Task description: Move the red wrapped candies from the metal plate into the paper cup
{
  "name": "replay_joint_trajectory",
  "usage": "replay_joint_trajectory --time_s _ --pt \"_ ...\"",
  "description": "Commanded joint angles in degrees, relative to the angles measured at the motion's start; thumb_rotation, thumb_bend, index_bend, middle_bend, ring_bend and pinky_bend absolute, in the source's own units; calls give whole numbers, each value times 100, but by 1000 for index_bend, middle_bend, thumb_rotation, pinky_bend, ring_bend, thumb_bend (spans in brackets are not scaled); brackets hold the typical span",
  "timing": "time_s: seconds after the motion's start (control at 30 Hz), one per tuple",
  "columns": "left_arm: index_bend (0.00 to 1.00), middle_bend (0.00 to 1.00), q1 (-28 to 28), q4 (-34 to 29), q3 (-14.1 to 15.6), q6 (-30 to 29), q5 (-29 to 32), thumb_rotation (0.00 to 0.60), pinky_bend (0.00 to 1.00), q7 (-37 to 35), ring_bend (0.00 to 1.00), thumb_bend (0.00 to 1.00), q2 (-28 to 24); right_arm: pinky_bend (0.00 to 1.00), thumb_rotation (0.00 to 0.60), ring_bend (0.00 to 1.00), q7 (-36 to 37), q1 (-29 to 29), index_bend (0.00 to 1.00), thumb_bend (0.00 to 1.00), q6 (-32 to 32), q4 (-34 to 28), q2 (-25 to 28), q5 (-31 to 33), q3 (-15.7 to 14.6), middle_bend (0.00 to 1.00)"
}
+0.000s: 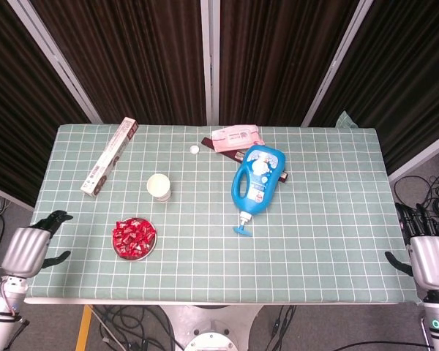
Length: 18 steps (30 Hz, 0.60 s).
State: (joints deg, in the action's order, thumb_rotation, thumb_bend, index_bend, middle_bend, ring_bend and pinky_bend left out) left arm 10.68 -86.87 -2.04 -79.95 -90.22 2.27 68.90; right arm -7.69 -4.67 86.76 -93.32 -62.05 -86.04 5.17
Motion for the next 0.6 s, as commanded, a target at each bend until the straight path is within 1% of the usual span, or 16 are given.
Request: replay_joint_trajectory --time_s 0.03,0.1,0.4,0.6 --pt "355 417 393 118 8 459 -195 600 1000 -131 787 164 72 215 600 35 -1 2 0 66 1 -11 12 5 3 118" --pt "355 425 592 155 8 721 -232 600 1000 -147 809 165 166 215 600 35 -2 8 0 65 -4 -15 19 18 -1 118" --pt "355 426 1352 512 55 1670 -352 600 1000 -119 812 173 788 215 600 35 -8 21 0 64 -52 -17 37 117 3 118" --pt "393 426 1622 655 81 2100 -181 600 1000 41 812 195 1109 215 600 35 11 25 0 64 -109 15 26 201 4 118"
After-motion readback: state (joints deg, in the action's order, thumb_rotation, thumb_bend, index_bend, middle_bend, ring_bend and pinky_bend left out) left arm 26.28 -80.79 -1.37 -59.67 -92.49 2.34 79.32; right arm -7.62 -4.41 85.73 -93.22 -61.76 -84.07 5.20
